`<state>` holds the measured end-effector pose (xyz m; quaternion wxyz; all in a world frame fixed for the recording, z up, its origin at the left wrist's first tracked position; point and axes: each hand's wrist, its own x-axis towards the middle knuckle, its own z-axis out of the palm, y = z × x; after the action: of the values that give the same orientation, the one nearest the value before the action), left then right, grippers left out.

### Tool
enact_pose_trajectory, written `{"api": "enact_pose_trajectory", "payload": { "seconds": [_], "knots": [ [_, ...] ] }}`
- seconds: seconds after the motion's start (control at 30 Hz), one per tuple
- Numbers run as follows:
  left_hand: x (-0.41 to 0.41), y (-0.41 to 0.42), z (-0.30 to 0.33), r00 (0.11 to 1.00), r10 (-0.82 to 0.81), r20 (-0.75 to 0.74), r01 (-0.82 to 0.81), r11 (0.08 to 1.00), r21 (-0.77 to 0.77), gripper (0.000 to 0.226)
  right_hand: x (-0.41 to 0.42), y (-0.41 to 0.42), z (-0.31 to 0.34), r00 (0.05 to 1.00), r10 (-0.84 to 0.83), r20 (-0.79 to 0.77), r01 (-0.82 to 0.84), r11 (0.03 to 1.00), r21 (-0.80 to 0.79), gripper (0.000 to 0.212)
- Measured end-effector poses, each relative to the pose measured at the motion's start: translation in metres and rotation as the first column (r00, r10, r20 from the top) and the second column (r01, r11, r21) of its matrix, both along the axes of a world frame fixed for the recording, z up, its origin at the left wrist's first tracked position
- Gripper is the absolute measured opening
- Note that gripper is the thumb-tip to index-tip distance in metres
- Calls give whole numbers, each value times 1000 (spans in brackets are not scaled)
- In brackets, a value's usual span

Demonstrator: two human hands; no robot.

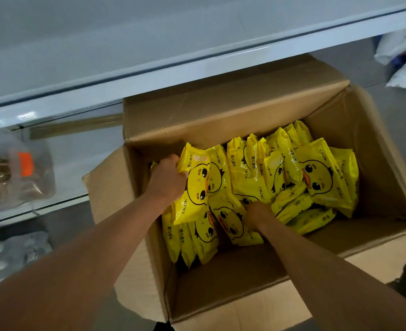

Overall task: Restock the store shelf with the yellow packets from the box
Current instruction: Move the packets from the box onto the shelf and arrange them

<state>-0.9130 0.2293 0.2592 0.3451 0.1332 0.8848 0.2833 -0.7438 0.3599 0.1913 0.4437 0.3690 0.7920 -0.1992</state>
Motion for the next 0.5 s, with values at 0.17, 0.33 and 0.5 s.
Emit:
{"api": "enact_pose_trajectory", "payload": {
  "seconds": [0.17,0.33,0.5],
  "knots": [
    [6,-6,29,990,117,73,-120,992,44,6,9,6,48,881,-241,-408,269,963,12,19],
    [21,-10,90,982,181,49,-185,977,104,23,16,31,130,679,-267,-684,378,926,14,17],
    [36,-14,166,983,162,-85,-145,973,182,22,27,52,220,562,-189,-805,364,931,36,23]
  ]
}}
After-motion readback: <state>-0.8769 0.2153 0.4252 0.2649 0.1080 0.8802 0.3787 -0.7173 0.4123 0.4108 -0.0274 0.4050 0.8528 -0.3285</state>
